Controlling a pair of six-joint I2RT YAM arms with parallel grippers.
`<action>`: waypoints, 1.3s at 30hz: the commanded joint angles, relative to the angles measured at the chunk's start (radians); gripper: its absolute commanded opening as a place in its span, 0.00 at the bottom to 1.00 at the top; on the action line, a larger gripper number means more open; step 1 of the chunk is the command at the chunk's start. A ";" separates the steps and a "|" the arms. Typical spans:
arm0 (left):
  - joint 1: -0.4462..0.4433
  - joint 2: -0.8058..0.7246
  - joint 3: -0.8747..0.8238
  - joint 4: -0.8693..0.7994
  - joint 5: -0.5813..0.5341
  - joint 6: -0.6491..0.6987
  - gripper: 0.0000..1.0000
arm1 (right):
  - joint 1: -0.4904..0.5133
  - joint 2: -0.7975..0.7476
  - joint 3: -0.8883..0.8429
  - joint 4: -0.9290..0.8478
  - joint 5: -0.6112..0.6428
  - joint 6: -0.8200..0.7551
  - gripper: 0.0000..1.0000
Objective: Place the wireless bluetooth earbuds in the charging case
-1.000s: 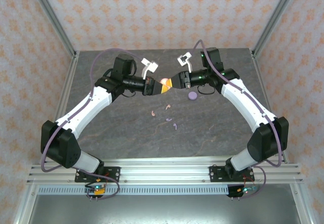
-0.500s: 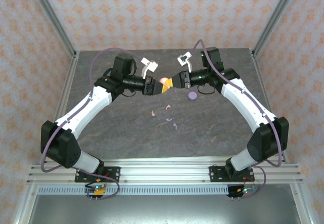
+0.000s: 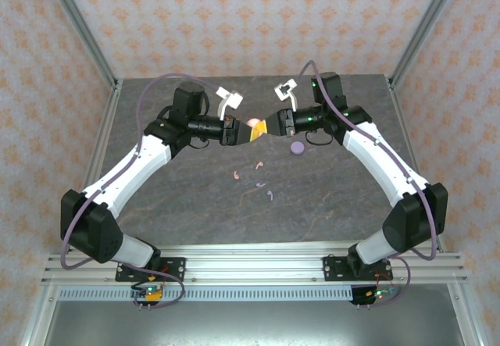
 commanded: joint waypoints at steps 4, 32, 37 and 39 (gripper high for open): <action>0.010 -0.027 -0.017 0.106 -0.023 -0.044 0.28 | 0.006 -0.036 0.000 -0.016 -0.046 -0.028 0.21; -0.031 -0.105 -0.232 0.406 -0.218 0.136 0.03 | 0.009 -0.134 -0.008 -0.131 0.347 -0.016 0.58; -0.053 -0.122 -0.270 0.414 -0.192 0.277 0.03 | 0.011 -0.142 -0.009 -0.166 0.308 -0.037 0.59; -0.059 -0.124 -0.276 0.417 -0.186 0.304 0.03 | 0.018 -0.143 -0.010 -0.182 0.298 -0.052 0.60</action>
